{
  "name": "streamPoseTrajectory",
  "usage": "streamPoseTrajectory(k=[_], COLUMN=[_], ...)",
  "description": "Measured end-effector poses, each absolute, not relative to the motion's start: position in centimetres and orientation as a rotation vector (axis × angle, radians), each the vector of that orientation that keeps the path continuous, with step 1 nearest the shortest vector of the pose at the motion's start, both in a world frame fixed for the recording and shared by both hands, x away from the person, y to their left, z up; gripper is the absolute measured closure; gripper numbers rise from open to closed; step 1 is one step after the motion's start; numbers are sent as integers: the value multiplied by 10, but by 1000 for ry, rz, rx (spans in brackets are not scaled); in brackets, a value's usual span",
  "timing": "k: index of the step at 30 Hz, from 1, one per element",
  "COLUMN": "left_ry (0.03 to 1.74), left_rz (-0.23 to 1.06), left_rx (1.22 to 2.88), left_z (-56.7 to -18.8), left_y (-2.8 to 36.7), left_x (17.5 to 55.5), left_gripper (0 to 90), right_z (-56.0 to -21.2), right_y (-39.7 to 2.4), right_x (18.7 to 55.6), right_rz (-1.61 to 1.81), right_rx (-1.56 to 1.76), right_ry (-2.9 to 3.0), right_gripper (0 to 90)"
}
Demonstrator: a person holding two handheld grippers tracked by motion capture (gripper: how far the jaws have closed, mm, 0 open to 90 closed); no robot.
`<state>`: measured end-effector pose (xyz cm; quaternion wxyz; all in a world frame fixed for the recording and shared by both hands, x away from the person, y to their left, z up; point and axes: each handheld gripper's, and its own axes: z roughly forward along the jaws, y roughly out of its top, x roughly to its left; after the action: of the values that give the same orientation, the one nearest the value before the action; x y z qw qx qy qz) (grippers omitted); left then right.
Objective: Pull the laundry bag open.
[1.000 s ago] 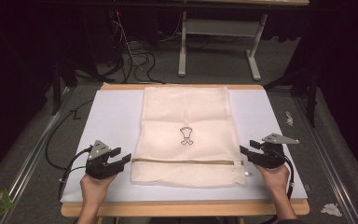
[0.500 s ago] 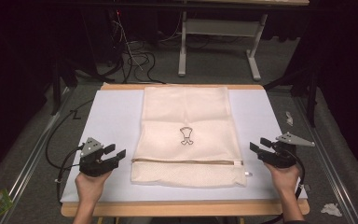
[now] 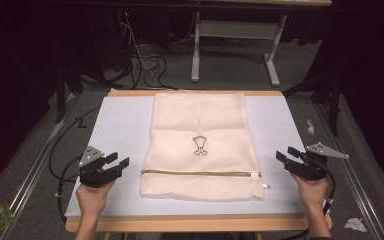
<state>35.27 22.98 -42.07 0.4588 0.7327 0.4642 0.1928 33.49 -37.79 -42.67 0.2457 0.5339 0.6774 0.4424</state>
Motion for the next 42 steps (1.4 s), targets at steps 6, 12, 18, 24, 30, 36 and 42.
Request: streamPoseTrajectory(k=[6, 12, 18, 24, 30, 36, 42], left_ry=[1163, 1180, 1193, 1210, 1220, 1235, 1244], left_rz=[482, 490, 500, 503, 511, 502, 507], left_rx=[1792, 1781, 1770, 1766, 1763, 1769, 1765], left_z=[-422, -425, -426, -428, -429, -435, -438], left_y=[235, 237, 238, 240, 241, 241, 240], left_x=[355, 359, 363, 367, 370, 375, 377], left_gripper=[472, 471, 472, 471, 471, 471, 471], right_z=[-427, -428, -431, -433, -435, -438, -441], right_y=[-384, -388, -391, -395, -398, -398, -397], right_x=[334, 335, 336, 336, 337, 339, 343], right_rz=[1209, 1211, 1212, 1211, 1207, 1198, 1183], right_rx=[1467, 1475, 1489, 1505, 1512, 1522, 1532], right_ry=[1827, 1809, 1791, 1772, 1758, 1759, 1760], right_gripper=[440, 440, 440, 441, 441, 441, 441])
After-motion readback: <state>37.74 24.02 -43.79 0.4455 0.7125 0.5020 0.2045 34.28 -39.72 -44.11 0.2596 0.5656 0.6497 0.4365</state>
